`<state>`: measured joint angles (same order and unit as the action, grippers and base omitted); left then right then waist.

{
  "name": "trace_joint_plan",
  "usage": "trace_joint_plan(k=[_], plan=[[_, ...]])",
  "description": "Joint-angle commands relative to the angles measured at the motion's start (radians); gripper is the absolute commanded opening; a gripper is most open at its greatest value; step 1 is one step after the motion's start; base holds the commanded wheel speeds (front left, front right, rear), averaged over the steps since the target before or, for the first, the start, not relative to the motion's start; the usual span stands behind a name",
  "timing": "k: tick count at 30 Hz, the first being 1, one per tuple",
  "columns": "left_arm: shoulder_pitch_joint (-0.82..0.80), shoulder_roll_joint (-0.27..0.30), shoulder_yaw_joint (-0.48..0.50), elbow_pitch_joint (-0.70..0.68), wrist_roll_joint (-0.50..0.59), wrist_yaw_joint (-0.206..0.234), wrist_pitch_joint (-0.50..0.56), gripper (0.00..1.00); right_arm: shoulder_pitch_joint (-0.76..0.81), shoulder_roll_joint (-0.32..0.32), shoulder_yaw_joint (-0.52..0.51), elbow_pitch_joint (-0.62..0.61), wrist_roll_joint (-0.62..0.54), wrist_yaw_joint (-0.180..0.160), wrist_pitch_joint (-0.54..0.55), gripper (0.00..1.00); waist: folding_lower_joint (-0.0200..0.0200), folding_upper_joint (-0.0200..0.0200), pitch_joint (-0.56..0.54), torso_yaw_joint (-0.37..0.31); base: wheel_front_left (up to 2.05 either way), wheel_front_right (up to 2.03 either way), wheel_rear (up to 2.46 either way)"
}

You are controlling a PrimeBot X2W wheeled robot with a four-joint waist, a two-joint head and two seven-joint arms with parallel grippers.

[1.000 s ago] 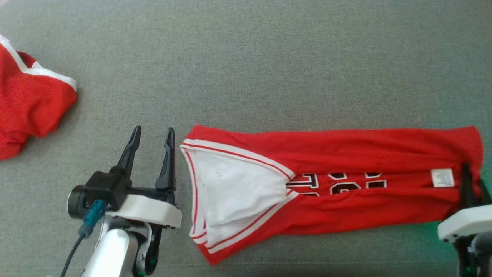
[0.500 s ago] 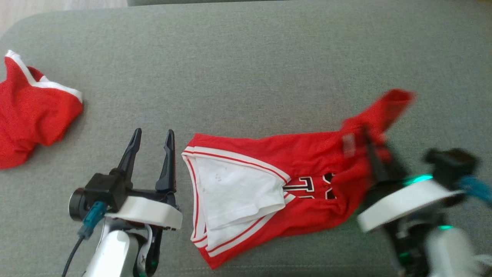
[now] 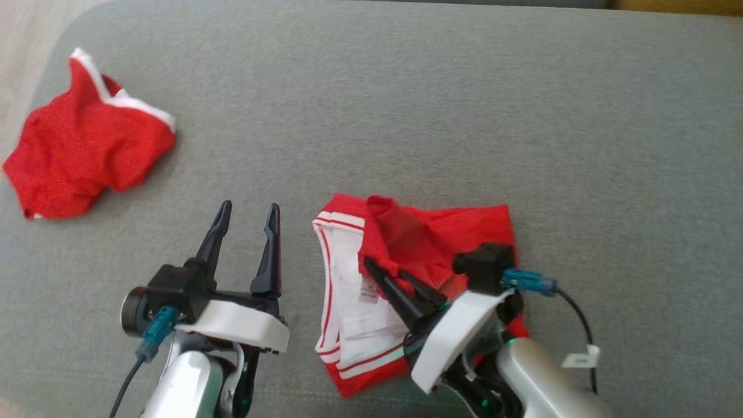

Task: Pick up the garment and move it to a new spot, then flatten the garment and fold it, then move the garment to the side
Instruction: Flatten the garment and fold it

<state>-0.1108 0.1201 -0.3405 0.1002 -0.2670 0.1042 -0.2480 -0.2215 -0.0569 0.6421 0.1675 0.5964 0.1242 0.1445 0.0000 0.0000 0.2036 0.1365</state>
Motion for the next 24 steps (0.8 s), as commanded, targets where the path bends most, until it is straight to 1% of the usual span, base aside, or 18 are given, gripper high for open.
trace_joint_plan(k=[1,4,5,6,7,12,16,18,20,22,23,24], plan=[[-0.033,0.003,0.031,-0.027,-0.01,-0.004,-0.011,1.0,-0.039,0.007,0.025,-0.018,0.01,0.007,-0.016,0.0,0.0,0.0,0.01,0.015,0.0,0.0,0.0],[-0.036,0.0,0.029,-0.023,-0.012,-0.004,-0.011,1.0,-0.077,0.007,0.052,0.06,0.031,0.007,-0.039,0.0,0.0,0.0,0.02,0.027,0.0,0.0,0.0],[-0.038,-0.001,0.029,-0.022,-0.012,-0.004,-0.011,1.0,-0.089,0.007,0.055,0.078,0.039,0.007,-0.051,0.05,0.0,0.0,0.024,0.029,0.0,0.0,0.0],[-0.04,-0.002,0.031,-0.021,-0.013,-0.004,-0.012,1.0,-0.101,0.007,0.059,0.093,0.047,0.007,-0.064,0.78,0.0,0.0,0.027,0.03,0.0,0.0,0.0],[-0.041,-0.002,0.033,-0.021,-0.013,-0.003,-0.012,1.0,-0.113,0.007,0.065,0.101,0.054,0.007,-0.078,1.0,0.0,0.0,0.031,0.029,0.0,0.0,0.0],[-0.043,0.001,0.045,-0.019,-0.012,0.002,-0.013,1.0,-0.168,0.007,0.11,0.082,0.085,0.007,-0.139,1.0,0.0,0.0,0.034,0.006,0.0,0.0,0.0],[-0.047,0.006,0.049,-0.018,-0.01,0.002,-0.013,1.0,-0.187,0.007,0.089,0.032,0.085,0.007,-0.186,1.0,0.0,0.0,0.024,-0.019,0.0,0.0,0.0],[-0.045,0.008,0.053,-0.019,-0.009,0.004,-0.013,1.0,-0.186,0.007,0.042,0.003,0.064,0.007,-0.208,1.0,0.0,0.0,0.018,-0.032,0.0,0.0,0.0],[-0.042,0.011,0.056,-0.022,-0.008,0.006,-0.013,1.0,-0.176,0.007,-0.03,-0.027,0.025,0.007,-0.223,1.0,0.0,0.0,0.012,-0.045,0.0,0.0,0.0],[-0.038,0.015,0.058,-0.027,-0.005,0.009,-0.013,1.0,-0.158,0.006,-0.122,-0.059,-0.036,0.007,-0.229,1.0,0.0,0.0,0.006,-0.057,0.0,0.0,0.0],[-0.035,0.019,0.06,-0.033,-0.002,0.013,-0.013,1.0,-0.127,-0.002,-0.222,-0.098,-0.102,0.007,-0.223,1.0,0.0,0.0,0.0,-0.068,0.0,0.0,0.0],[-0.033,0.021,0.061,-0.036,-0.001,0.014,-0.013,1.0,-0.108,-0.008,-0.272,-0.12,-0.133,0.007,-0.217,1.0,0.0,0.0,-0.002,-0.072,0.0,0.0,0.0]])
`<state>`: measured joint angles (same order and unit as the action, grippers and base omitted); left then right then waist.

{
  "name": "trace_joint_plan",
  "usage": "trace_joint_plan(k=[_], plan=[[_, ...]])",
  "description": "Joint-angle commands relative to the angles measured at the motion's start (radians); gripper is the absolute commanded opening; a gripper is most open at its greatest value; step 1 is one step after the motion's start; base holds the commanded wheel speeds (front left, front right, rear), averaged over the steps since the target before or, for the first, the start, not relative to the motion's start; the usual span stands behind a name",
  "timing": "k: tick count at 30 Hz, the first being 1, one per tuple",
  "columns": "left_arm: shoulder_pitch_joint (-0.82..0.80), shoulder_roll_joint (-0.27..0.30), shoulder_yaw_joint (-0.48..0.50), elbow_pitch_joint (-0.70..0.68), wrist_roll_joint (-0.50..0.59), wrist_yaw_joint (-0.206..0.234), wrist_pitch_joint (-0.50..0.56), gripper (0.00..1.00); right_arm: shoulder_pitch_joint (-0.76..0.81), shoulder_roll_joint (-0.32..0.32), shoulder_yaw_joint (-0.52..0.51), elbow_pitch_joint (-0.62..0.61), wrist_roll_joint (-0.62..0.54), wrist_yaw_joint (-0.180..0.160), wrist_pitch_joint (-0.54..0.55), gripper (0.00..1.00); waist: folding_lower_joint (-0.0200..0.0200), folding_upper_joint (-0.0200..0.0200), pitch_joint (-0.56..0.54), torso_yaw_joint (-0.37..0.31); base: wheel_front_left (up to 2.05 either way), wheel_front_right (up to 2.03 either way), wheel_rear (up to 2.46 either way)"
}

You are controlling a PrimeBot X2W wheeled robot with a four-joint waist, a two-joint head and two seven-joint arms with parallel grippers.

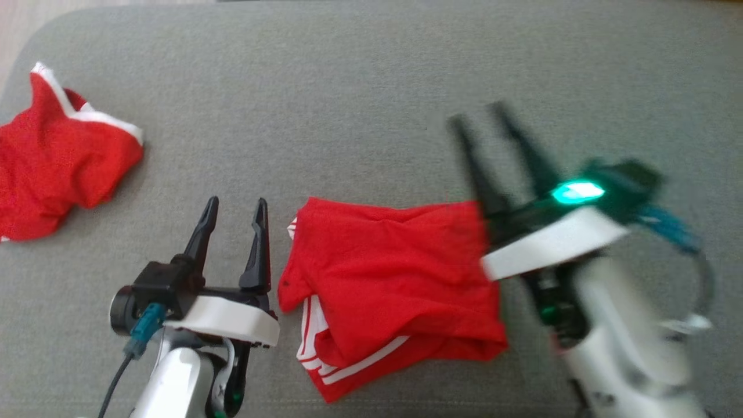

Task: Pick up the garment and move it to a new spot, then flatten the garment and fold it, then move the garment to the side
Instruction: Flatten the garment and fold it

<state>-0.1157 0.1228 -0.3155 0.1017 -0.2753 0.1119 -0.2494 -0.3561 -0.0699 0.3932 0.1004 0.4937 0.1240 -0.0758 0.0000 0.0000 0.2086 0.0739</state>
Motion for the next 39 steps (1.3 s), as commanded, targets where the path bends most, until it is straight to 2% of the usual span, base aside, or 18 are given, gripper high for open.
trace_joint_plan(k=[1,5,12,20,36,37,38,39], plan=[[-0.027,0.021,0.038,-0.04,0.008,0.007,-0.012,1.0,0.049,0.0,-0.071,-0.075,-0.058,0.007,0.012,1.0,0.0,0.0,-0.01,-0.014,0.0,0.0,0.0],[-0.021,0.034,0.042,-0.051,0.011,0.01,-0.012,1.0,0.145,-0.024,-0.233,-0.16,-0.173,0.007,0.043,1.0,0.0,0.0,-0.019,-0.028,0.0,0.0,0.0],[0.004,0.047,0.046,-0.065,0.011,0.019,-0.012,1.0,0.284,-0.049,-0.368,-0.232,-0.276,0.007,0.081,1.0,0.0,0.0,-0.047,-0.044,0.0,0.0,0.0],[0.043,0.062,0.043,-0.088,0.013,0.031,-0.006,1.0,0.385,-0.037,-0.404,-0.29,-0.306,0.007,0.106,1.0,0.0,0.0,-0.069,-0.05,0.0,0.0,0.0],[0.059,0.071,0.036,-0.108,0.006,0.047,0.009,1.0,0.397,-0.02,-0.399,-0.296,-0.303,0.007,0.124,1.0,0.0,0.0,-0.077,-0.045,0.0,0.0,0.0],[0.058,0.071,0.035,-0.109,0.005,0.048,0.009,1.0,0.397,-0.02,-0.398,-0.293,-0.3,0.007,0.128,0.6,0.0,0.0,-0.075,-0.044,0.0,0.0,0.0],[0.057,0.071,0.034,-0.11,0.005,0.048,0.009,1.0,0.397,-0.021,-0.398,-0.292,-0.298,0.007,0.13,0.06,0.0,0.0,-0.074,-0.043,0.0,0.0,0.0],[0.056,0.071,0.034,-0.111,0.005,0.049,0.009,1.0,0.395,-0.022,-0.398,-0.29,-0.297,0.007,0.132,0.0,0.0,0.0,-0.072,-0.043,0.0,0.0,0.0]])
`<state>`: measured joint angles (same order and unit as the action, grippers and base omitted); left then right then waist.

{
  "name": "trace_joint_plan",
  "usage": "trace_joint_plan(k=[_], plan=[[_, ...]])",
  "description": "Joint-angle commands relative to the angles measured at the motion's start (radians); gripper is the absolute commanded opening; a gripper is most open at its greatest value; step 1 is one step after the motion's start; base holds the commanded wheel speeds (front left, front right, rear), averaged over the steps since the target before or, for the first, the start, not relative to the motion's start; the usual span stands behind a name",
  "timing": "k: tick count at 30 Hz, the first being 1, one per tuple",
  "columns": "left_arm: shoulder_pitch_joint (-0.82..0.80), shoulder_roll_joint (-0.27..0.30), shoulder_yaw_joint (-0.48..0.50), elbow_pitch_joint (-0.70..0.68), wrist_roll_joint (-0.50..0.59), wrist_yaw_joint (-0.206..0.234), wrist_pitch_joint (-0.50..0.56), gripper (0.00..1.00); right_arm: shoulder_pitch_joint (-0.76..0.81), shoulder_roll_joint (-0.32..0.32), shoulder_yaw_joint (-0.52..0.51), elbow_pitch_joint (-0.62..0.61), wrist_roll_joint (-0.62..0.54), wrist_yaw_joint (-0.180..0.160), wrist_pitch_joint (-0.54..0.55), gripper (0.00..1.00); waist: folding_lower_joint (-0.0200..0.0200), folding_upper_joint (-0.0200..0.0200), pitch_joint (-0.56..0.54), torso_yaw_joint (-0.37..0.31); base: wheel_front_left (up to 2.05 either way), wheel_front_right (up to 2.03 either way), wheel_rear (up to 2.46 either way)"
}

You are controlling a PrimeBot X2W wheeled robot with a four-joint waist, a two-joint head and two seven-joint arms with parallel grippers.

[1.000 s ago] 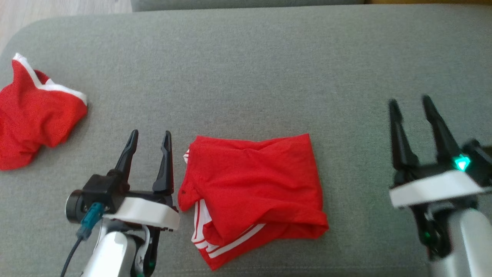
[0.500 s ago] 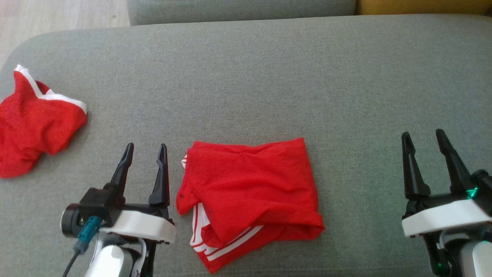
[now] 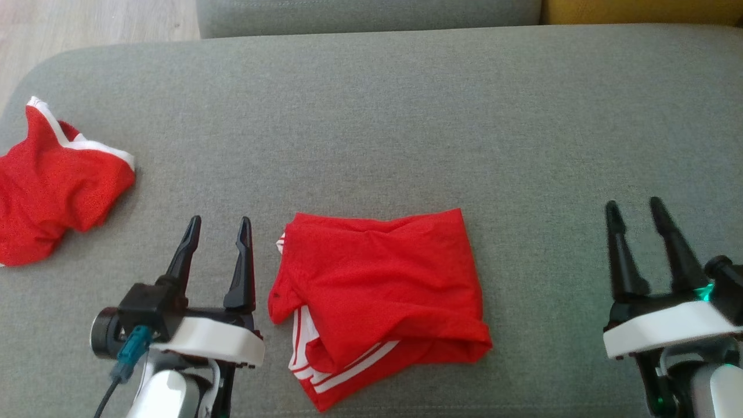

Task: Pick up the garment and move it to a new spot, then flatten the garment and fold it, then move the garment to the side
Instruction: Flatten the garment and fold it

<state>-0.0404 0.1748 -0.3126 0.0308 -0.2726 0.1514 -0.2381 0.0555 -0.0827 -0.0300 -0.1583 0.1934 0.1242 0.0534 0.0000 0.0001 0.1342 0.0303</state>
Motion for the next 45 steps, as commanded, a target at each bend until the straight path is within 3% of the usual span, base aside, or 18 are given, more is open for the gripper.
trace_joint_plan(k=[1,6,10,11,16,23,35,40,45], plan=[[-0.021,0.019,0.03,-0.04,0.002,0.01,-0.002,1.0,-0.018,-0.01,0.025,-0.028,0.005,0.007,0.004,0.0,0.0,-0.0001,0.004,0.001,0.0,0.0,0.0],[-0.039,0.017,0.024,-0.042,0.003,0.009,-0.003,1.0,-0.044,-0.019,0.075,0.011,0.015,0.007,0.009,0.0,0.0,-0.0001,0.024,0.014,0.0,0.0,0.0],[-0.06,0.012,0.016,-0.035,0.003,0.003,-0.006,1.0,-0.087,-0.021,0.235,0.094,0.05,0.007,0.008,0.0,0.0,-0.0001,0.043,0.032,0.0,0.0,0.0],[-0.06,0.012,0.016,-0.035,0.003,0.003,-0.006,1.0,-0.087,-0.021,0.235,0.094,0.05,0.007,0.008,0.0,0.0,-0.0001,0.043,0.032,0.0,0.0,0.0],[-0.089,0.002,0.002,-0.021,0.002,-0.008,-0.01,1.0,-0.138,-0.016,0.472,0.238,0.114,0.007,-0.01,0.0,0.0,-0.0001,0.069,0.066,0.0,0.0,0.0],[-0.108,-0.013,-0.001,-0.007,0.001,-0.011,-0.017,1.0,-0.188,-0.032,0.646,0.382,0.225,0.007,-0.035,0.0,0.0,-0.0001,0.094,0.096,0.0,0.0,0.0],[-0.122,-0.025,0.003,0.004,0.004,-0.015,-0.022,1.0,-0.236,-0.073,0.769,0.402,0.417,0.007,0.039,0.0,0.0,-0.0001,0.126,0.106,0.0,0.0,0.0],[-0.126,-0.026,0.009,0.01,0.005,-0.018,-0.023,1.0,-0.273,-0.115,0.81,0.343,0.408,0.007,0.049,0.0,0.0,-0.0001,0.131,0.102,0.0,0.0,0.0],[-0.116,-0.026,0.017,0.015,0.006,-0.018,-0.023,1.0,-0.282,-0.148,0.758,0.236,0.388,0.007,0.02,0.0,0.0,-0.0001,0.112,0.085,0.0,0.0,0.0]])
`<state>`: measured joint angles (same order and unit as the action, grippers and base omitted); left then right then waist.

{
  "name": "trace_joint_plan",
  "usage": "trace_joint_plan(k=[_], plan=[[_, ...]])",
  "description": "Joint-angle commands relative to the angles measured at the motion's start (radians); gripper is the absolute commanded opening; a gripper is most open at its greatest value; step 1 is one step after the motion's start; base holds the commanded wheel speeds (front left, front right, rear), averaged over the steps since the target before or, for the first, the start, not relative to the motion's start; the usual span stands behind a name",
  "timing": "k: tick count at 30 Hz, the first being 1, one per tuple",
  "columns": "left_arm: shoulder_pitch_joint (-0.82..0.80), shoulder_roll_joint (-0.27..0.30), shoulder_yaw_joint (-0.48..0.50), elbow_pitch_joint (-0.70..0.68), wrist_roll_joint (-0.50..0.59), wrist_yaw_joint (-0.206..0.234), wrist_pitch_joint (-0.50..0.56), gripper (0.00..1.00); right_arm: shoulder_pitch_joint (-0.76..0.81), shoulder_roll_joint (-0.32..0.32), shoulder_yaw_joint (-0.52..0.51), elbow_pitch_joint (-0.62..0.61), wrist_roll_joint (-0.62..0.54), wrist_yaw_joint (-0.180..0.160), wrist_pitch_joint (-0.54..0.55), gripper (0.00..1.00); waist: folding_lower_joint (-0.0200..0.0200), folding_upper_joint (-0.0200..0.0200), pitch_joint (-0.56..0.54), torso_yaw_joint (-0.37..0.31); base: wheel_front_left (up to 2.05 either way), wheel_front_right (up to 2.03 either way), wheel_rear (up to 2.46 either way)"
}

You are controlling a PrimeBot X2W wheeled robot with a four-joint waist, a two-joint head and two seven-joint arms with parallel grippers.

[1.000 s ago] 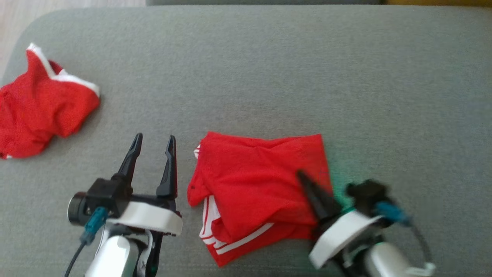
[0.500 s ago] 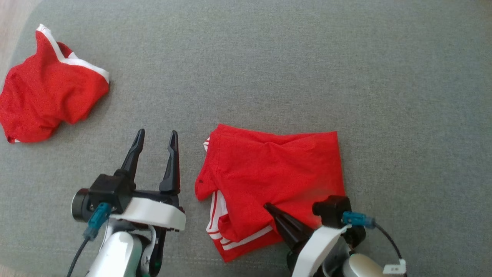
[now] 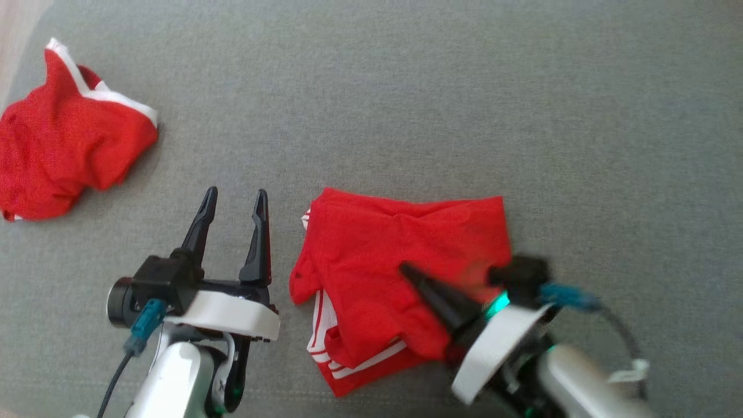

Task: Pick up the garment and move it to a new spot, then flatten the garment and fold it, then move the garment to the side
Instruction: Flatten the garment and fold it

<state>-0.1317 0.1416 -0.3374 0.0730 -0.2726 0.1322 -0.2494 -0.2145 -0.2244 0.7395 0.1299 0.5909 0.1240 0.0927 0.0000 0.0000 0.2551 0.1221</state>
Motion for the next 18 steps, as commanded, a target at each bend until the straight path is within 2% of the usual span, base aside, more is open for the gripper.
trace_joint_plan(k=[1,3,4,5,6,7,8,9,14,18], plan=[[-0.023,0.008,0.043,-0.027,0.008,0.003,-0.012,1.0,-0.009,-0.009,-0.037,-0.076,-0.013,0.007,-0.029,0.0,0.0,0.0,-0.016,-0.011,0.0,0.0,0.0],[-0.018,0.01,0.046,-0.029,0.011,0.005,-0.012,1.0,0.0,-0.01,-0.111,-0.118,-0.038,0.007,-0.054,0.0,0.0,0.0,-0.03,-0.02,0.0,0.0,0.0],[-0.015,0.012,0.048,-0.031,0.012,0.005,-0.012,1.0,0.009,-0.005,-0.157,-0.135,-0.053,0.007,-0.064,0.29,0.0,0.0,-0.037,-0.024,0.0,0.0,0.0],[-0.013,0.014,0.05,-0.034,0.013,0.006,-0.012,1.0,0.018,0.003,-0.212,-0.151,-0.075,0.007,-0.076,0.82,0.0,0.0,-0.043,-0.029,0.0,0.0,0.0],[-0.011,0.017,0.053,-0.037,0.015,0.007,-0.012,1.0,0.027,0.013,-0.264,-0.167,-0.099,0.007,-0.085,1.0,0.0,0.0,-0.05,-0.034,0.0,0.0,0.0],[-0.006,0.022,0.058,-0.043,0.017,0.01,-0.012,1.0,0.047,0.04,-0.361,-0.197,-0.139,0.007,-0.098,1.0,0.0,0.0,-0.062,-0.044,0.0,0.0,0.0],[-0.004,0.024,0.06,-0.046,0.018,0.011,-0.012,1.0,0.056,0.052,-0.406,-0.208,-0.16,0.007,-0.102,1.0,0.0,0.0,-0.068,-0.049,0.0,0.0,0.0],[-0.004,0.024,0.06,-0.046,0.018,0.011,-0.012,1.0,0.056,0.052,-0.406,-0.208,-0.16,0.007,-0.102,1.0,0.0,0.0,-0.068,-0.049,0.0,0.0,0.0],[0.007,0.037,0.068,-0.056,0.018,0.011,-0.012,1.0,0.105,0.091,-0.603,-0.237,-0.256,0.007,-0.116,1.0,0.0,0.0,-0.099,-0.068,0.0,0.0,0.0],[0.026,0.048,0.07,-0.062,0.018,0.011,-0.012,1.0,0.148,0.103,-0.714,-0.236,-0.302,0.007,-0.122,1.0,0.0,0.0,-0.129,-0.082,0.0,0.0,0.0]])
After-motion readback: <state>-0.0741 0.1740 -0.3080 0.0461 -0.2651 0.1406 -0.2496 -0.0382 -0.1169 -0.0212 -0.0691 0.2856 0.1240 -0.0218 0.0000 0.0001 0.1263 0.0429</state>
